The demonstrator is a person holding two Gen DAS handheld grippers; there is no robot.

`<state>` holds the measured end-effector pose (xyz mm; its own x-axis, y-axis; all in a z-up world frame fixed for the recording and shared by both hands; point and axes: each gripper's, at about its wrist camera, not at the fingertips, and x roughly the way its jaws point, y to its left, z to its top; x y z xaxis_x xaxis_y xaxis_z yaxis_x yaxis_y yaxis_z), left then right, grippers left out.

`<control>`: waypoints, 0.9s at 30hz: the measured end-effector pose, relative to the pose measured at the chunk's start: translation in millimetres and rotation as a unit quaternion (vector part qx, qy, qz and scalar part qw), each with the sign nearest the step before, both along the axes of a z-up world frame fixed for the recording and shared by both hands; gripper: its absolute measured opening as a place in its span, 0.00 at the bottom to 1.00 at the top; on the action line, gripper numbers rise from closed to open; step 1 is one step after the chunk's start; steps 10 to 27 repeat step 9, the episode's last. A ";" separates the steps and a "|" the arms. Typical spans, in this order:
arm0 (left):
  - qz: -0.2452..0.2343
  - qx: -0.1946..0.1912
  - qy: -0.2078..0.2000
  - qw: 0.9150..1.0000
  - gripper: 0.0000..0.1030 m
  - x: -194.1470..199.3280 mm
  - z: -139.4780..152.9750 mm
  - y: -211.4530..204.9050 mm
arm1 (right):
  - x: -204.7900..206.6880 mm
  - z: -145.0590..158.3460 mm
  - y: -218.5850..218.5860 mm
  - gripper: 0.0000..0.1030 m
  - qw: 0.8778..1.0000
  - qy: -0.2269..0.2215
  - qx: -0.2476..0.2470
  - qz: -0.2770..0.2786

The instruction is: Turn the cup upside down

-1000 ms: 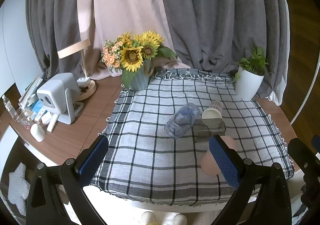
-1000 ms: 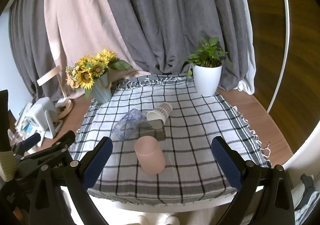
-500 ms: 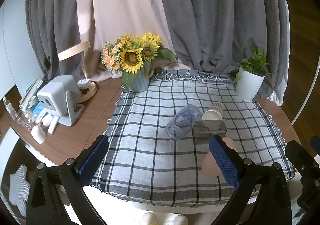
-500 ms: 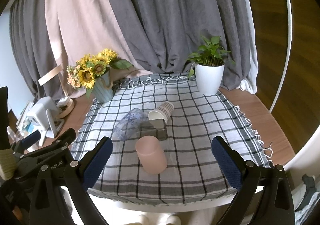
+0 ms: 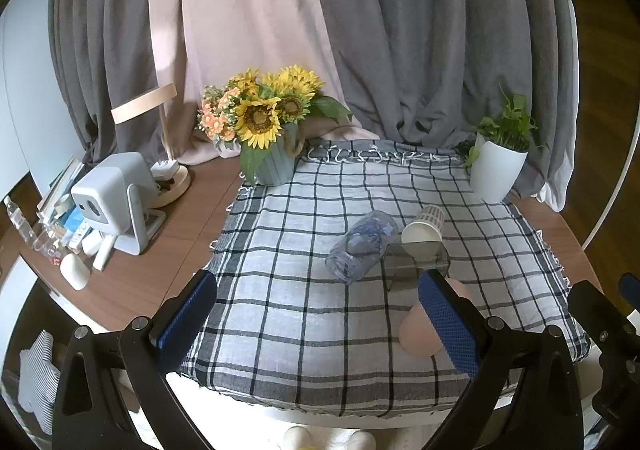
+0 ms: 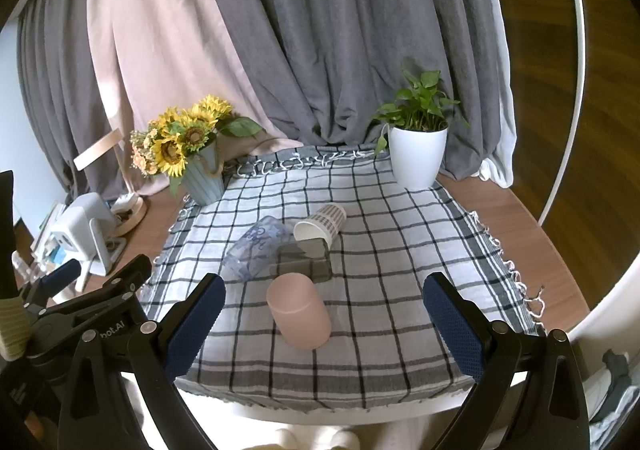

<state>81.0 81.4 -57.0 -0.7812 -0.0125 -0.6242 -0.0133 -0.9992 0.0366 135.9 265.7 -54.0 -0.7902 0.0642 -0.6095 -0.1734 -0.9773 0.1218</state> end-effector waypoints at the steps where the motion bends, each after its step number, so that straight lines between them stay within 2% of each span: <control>1: 0.000 -0.001 0.000 1.000 1.00 -0.1 0.0 0.3 | -0.1 -0.2 0.1 0.97 1.000 0.000 0.000 0.000; 27: -0.001 -0.003 0.001 1.000 1.00 -3.9 0.6 1.6 | -2.2 -0.3 1.6 0.97 1.000 -0.001 -0.001 0.001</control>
